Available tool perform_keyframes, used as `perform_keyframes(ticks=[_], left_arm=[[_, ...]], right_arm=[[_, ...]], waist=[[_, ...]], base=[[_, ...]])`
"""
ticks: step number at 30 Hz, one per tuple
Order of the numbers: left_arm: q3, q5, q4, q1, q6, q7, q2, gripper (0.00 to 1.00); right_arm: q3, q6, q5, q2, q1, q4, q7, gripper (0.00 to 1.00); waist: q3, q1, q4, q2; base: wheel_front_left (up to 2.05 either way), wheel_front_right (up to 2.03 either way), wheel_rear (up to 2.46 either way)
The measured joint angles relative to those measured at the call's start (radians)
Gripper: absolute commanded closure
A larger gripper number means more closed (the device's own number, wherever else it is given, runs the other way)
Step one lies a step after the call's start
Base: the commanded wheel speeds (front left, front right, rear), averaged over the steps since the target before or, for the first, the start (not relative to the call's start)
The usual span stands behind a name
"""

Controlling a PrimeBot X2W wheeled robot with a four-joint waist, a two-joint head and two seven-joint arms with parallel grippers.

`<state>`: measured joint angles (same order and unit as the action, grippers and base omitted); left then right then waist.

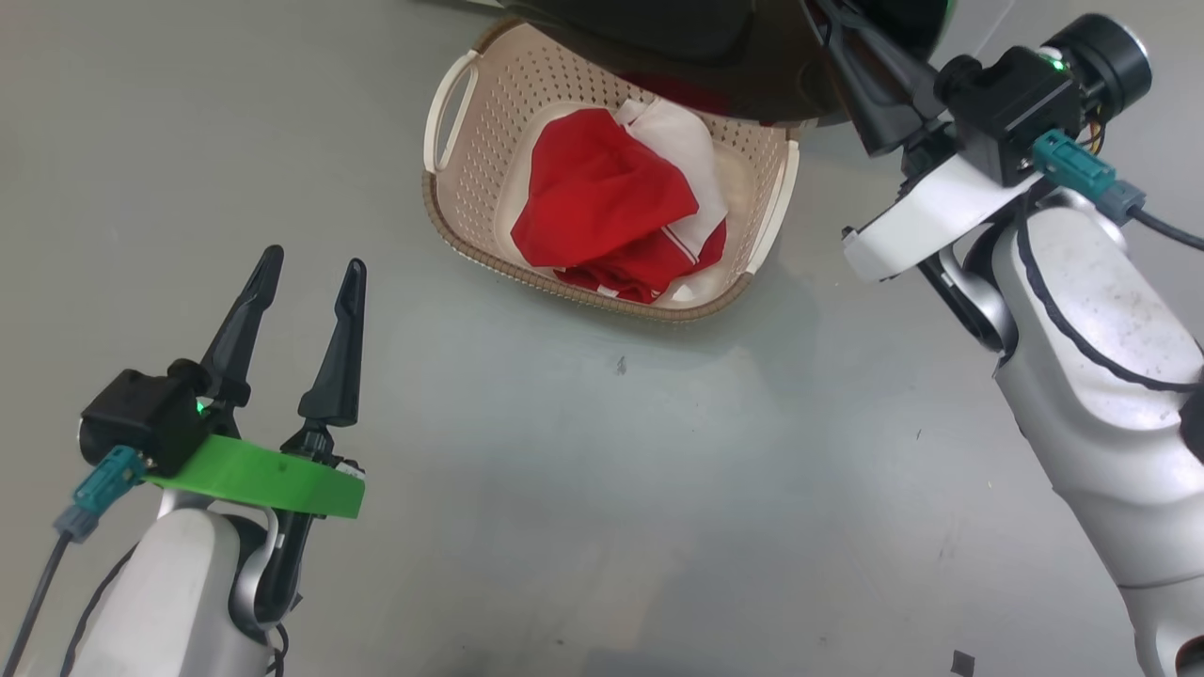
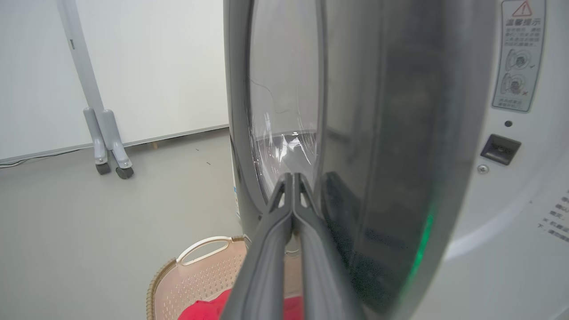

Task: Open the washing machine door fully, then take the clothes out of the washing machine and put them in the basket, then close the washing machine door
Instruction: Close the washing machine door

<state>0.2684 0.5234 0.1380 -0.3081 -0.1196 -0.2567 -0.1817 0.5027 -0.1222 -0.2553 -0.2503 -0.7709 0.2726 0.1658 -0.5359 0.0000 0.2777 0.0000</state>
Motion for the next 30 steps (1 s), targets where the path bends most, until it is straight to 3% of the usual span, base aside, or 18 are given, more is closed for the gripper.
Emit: perform_keyframes(ticks=[22, 30], left_arm=[[-0.037, -0.005, -0.020, -0.084, -0.001, 0.000, 0.044, 0.00], [-0.036, -0.004, -0.019, -0.112, -0.001, 0.000, 0.055, 0.00]], right_arm=[[-0.068, -0.008, -0.003, -0.042, -0.286, 0.067, 0.008, 1.00], [-0.096, 0.011, 0.016, -0.058, -0.381, 0.112, 0.007, 1.00]], waist=[[-0.143, 0.0000, -0.007, 0.0000], [-0.198, 0.0001, 0.002, 0.0000]], base=[[0.00, 0.00, 0.00], [0.00, 0.00, 0.00]])
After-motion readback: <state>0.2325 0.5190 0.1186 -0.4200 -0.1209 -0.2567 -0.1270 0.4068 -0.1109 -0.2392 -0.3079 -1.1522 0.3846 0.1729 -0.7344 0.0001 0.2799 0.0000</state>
